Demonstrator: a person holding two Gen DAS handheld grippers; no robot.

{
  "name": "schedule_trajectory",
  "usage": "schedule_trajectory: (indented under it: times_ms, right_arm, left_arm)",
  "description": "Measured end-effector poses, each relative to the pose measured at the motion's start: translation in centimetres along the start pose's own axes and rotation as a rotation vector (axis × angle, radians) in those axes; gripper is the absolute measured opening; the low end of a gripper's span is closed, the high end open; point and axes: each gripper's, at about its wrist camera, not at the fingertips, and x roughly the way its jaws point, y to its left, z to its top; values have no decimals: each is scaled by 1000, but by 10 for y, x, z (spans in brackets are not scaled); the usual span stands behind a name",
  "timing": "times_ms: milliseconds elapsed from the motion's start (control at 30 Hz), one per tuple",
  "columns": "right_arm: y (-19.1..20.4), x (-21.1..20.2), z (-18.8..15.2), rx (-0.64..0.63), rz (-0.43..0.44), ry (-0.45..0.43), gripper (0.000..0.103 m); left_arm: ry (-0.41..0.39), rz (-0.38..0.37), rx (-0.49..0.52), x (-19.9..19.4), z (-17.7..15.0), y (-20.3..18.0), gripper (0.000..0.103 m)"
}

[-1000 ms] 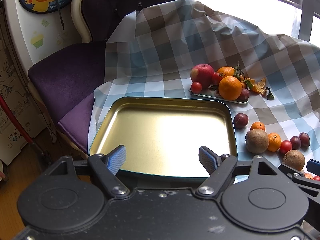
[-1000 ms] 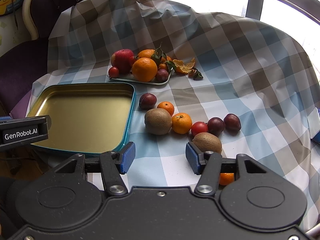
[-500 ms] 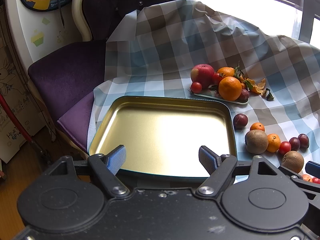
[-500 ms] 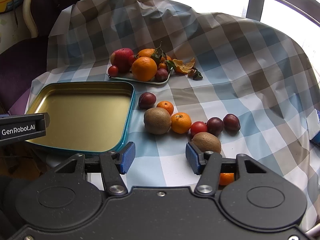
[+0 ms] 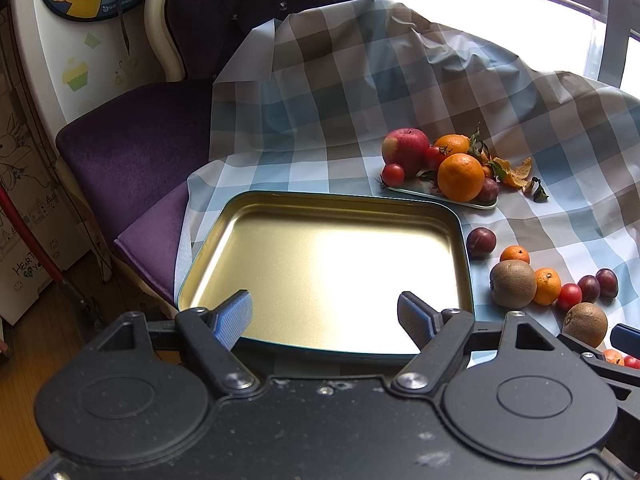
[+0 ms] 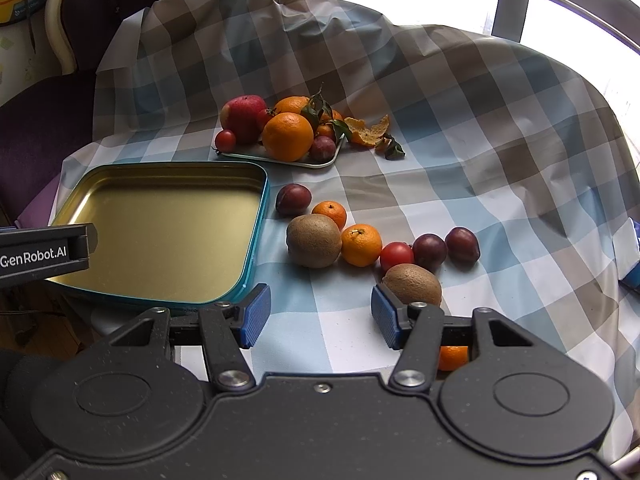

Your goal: Organize fruits

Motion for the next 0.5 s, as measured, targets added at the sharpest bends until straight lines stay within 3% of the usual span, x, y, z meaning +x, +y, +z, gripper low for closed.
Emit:
schedule_trajectory:
  times_ms: [500]
  right_arm:
    - [0, 1, 0, -3, -2, 3, 60]
  left_arm:
    - [2, -2, -2, 0, -1, 0, 83]
